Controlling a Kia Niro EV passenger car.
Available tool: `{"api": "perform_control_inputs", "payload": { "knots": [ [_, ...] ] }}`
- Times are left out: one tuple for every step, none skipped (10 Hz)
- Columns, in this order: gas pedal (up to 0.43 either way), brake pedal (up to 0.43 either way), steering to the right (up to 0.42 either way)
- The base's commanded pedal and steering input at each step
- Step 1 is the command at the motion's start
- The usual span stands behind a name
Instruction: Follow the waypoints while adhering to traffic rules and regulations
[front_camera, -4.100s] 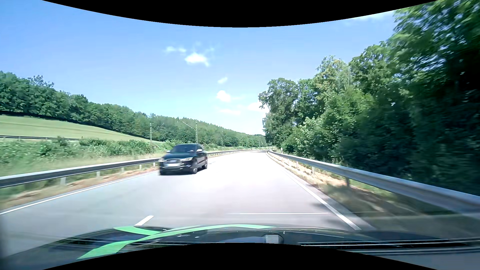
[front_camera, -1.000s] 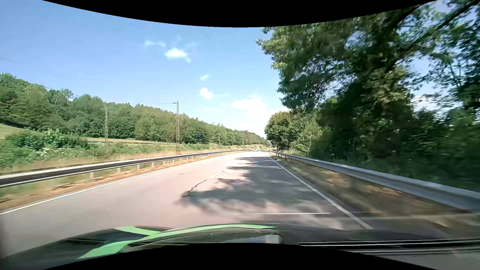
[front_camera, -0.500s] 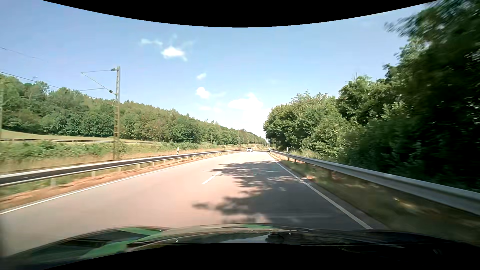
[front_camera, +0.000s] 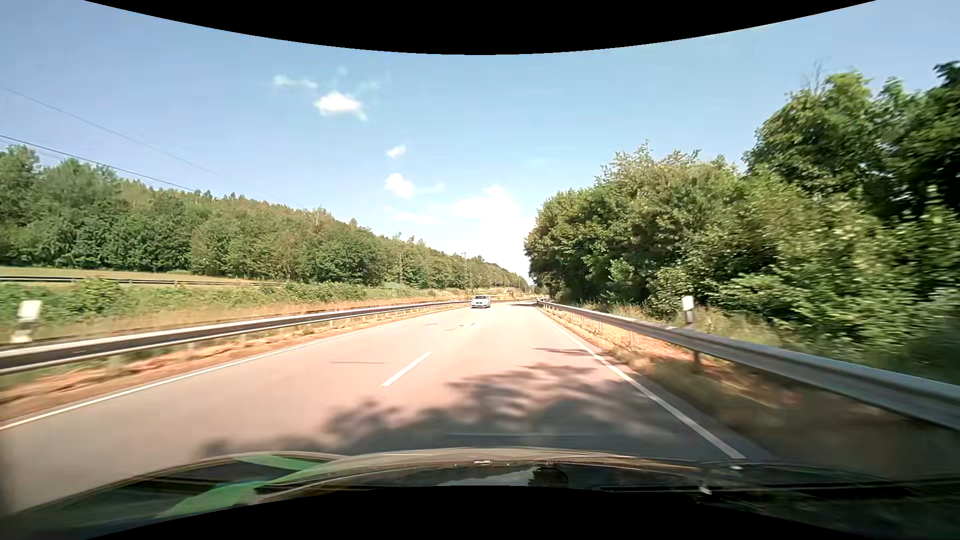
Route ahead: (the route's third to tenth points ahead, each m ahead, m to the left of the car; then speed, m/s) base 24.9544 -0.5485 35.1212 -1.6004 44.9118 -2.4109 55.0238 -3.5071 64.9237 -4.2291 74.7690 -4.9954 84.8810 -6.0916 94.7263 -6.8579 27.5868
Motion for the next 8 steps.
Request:
{"api": "perform_control_inputs", "payload": {
  "knots": [
    [0.22,0.0,0.004],
    [0.22,0.0,0.004],
    [0.22,0.0,0.004],
    [0.22,0.0,0.004],
    [0.209,0.0,0.004],
    [0.209,0.0,0.004],
    [0.209,0.0,0.004],
    [0.22,0.0,0.004]
  ]
}}
